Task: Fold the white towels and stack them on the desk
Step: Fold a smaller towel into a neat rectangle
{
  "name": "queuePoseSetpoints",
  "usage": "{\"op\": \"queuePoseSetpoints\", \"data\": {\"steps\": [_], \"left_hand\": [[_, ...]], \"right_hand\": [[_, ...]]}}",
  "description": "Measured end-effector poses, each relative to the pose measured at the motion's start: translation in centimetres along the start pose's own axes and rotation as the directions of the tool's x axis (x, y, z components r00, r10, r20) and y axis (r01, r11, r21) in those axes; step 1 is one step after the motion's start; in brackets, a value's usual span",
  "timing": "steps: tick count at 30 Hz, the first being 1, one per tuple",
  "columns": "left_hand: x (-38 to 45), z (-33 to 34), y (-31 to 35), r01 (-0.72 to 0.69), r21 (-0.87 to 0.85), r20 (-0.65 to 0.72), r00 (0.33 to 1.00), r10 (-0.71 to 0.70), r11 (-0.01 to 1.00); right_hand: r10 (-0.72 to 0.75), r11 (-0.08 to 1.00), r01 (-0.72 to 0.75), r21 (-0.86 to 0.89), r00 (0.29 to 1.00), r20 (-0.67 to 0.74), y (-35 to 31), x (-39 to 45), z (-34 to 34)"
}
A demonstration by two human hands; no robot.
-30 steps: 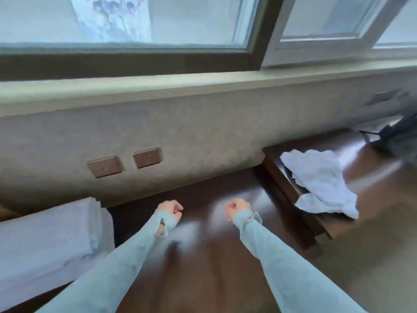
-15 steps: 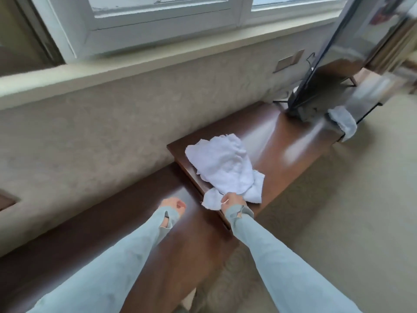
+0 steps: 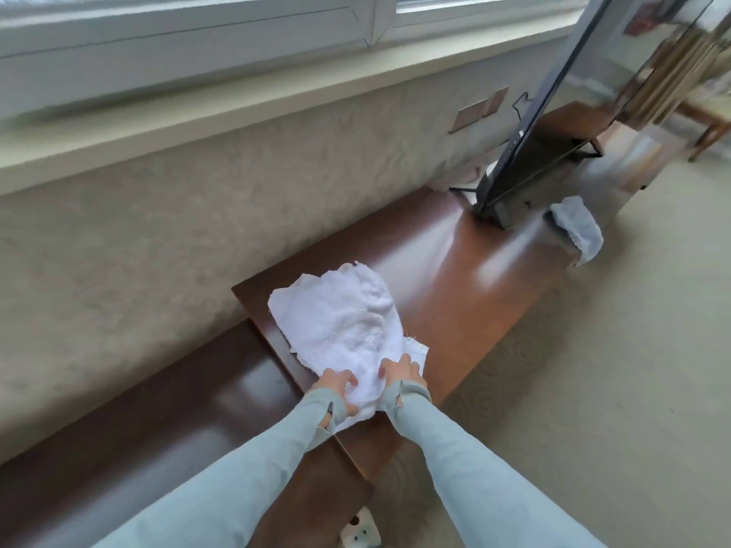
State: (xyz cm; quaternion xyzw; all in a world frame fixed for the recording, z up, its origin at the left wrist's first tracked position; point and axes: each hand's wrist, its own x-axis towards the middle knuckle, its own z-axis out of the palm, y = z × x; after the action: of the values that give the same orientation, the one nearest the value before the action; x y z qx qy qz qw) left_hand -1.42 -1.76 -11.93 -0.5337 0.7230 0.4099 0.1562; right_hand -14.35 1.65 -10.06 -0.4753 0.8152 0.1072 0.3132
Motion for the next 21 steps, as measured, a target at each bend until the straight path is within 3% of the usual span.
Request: {"op": "queuePoseSetpoints", "data": {"steps": [4, 8, 11, 14, 16, 17, 19, 21], "left_hand": [[0.1, 1.3, 0.9, 0.025, 0.061, -0.084, 0.996, -0.02, 0.998], [0.3, 0.2, 2.1, 0.038, -0.112, -0.233, 0.97, -0.063, 0.993], [-0.1, -1.7, 3.3, 0.059, -0.286, -0.333, 0.93, -0.157, 0.957], [-0.9, -3.7, 4.3, 0.048, -0.346, -0.436, 0.876, -0.206, 0.937], [-1.8, -4.7, 4.7, -0.018, -0.375, -0.523, 0.83, -0.195, 0.927], [-2.3, -5.2, 4.9, -0.077, -0.391, -0.554, 0.815, -0.168, 0.917], [-3.3, -6.1, 5.1, -0.193, -0.424, -0.556, 0.826, -0.086, 0.885], [-4.6, -7.4, 5.3, -0.282, -0.62, -0.47, 0.881, -0.058, 0.732]], "right_hand": [[-0.078, 0.995, 0.078, 0.063, 0.997, -0.004, 1.0, 1.3, -0.9], [-0.133, 0.988, 0.137, 0.064, 0.989, -0.066, 1.3, 2.4, -3.1], [-0.104, 0.946, 0.14, 0.292, 0.986, -0.134, 0.5, 2.2, -4.1], [-0.043, 0.722, 0.136, 0.678, 0.988, -0.151, -0.9, 1.8, -5.5], [-0.051, 0.448, 0.073, 0.891, 0.997, -0.055, -2.4, 1.2, -7.3], [-0.081, 0.334, 0.042, 0.942, 0.997, -0.016, -3.2, 0.8, -8.5], [-0.152, 0.262, 0.07, 0.962, 0.988, -0.03, -5.1, -0.2, -10.9], [-0.254, 0.165, 0.151, 0.975, 0.961, -0.106, -6.9, -2.0, -12.9]]}}
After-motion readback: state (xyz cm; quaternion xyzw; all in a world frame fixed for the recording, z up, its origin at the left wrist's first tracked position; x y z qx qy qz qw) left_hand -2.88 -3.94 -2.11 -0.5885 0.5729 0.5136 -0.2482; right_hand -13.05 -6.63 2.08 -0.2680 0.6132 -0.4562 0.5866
